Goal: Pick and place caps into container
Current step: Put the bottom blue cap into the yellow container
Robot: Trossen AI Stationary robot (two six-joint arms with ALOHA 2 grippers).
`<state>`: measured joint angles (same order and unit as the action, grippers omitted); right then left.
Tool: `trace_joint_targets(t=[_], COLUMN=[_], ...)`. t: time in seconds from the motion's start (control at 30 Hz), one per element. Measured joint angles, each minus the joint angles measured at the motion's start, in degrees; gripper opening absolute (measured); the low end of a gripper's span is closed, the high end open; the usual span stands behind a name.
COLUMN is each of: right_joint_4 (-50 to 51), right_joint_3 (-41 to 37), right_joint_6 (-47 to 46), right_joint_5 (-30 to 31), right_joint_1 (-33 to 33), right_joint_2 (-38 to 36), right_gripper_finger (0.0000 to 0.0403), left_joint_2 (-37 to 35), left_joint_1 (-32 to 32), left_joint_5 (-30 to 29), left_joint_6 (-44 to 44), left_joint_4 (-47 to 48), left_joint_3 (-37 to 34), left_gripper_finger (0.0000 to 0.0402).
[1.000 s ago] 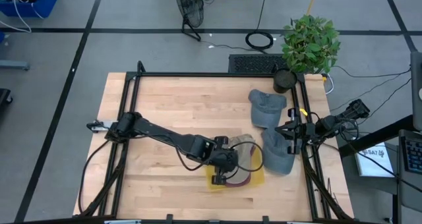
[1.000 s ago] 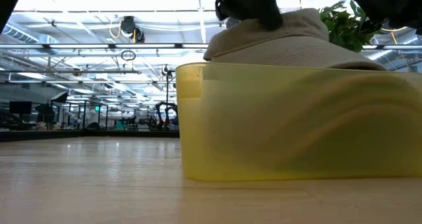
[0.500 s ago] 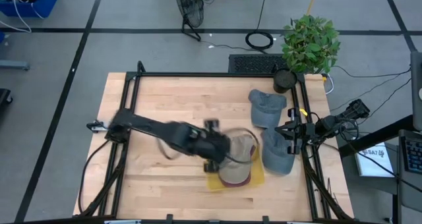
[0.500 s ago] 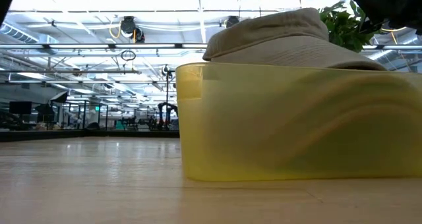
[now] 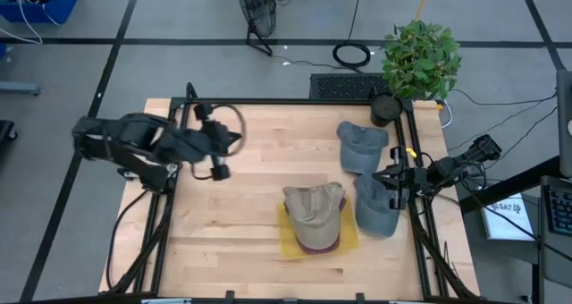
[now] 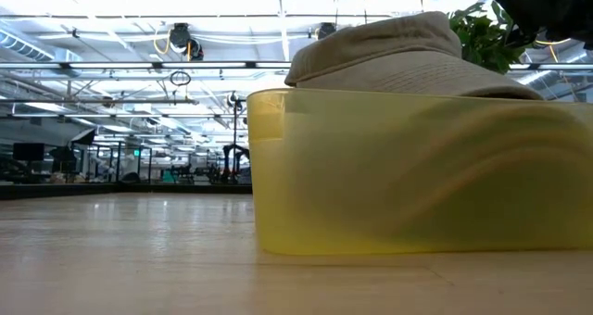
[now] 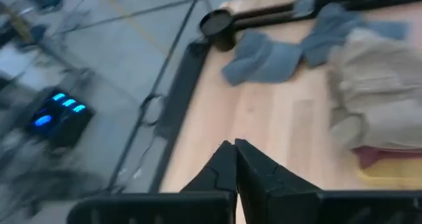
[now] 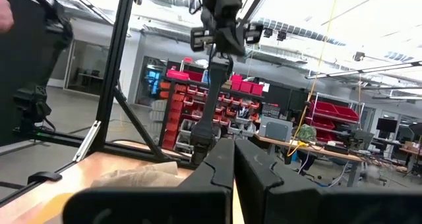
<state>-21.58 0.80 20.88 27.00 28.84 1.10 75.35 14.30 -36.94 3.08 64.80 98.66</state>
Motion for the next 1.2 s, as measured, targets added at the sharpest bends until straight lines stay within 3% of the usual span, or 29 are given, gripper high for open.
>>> trace_joint_targets(t=[0.2,0.33,0.5,0.63,0.7,0.87,1.0,1.2], right_joint_4=[-0.01,0.00,0.01,0.00,0.02,-0.10,-0.47,-0.46], right_joint_3=[0.00,0.00,0.00,-0.01,0.00,-0.01,0.00,-0.02], right_joint_6=[0.00,0.00,-0.26,-0.24,-0.24,-0.07,0.71,1.27], right_joint_5=[0.00,0.00,0.00,-0.01,0.00,0.00,0.00,0.00], right_joint_1=[0.00,0.00,0.00,0.00,0.00,0.00,0.00,0.00], right_joint_2=[0.00,0.00,0.00,0.00,0.00,0.00,0.00,0.00], right_gripper_finger=[0.0000,0.0000,0.0000,0.0000,0.0000,0.0000,0.0000,0.0000], left_joint_2=[-21.23,-33.04,-44.03,-51.14,-53.79,-57.14,-58.43,-58.58], left_joint_1=[-1.45,-3.81,-7.15,-9.78,-11.33,-18.02,-21.27,-24.44], left_joint_5=[12.98,18.22,20.19,30.62,36.27,38.41,48.36,48.12], left_joint_6=[-10.49,-15.04,-15.57,-19.54,-22.71,-20.00,-16.99,-17.89], left_joint_4=[-25.43,-39.97,-45.93,-52.53,-56.87,-62.05,-70.95,-85.59], left_joint_3=[-27.45,-43.48,-56.73,-66.04,-70.22,-77.84,-86.50,-97.27], left_gripper_finger=[0.0009,0.0007,0.0009,0.0006,0.0006,0.0005,0.0003,0.0003])
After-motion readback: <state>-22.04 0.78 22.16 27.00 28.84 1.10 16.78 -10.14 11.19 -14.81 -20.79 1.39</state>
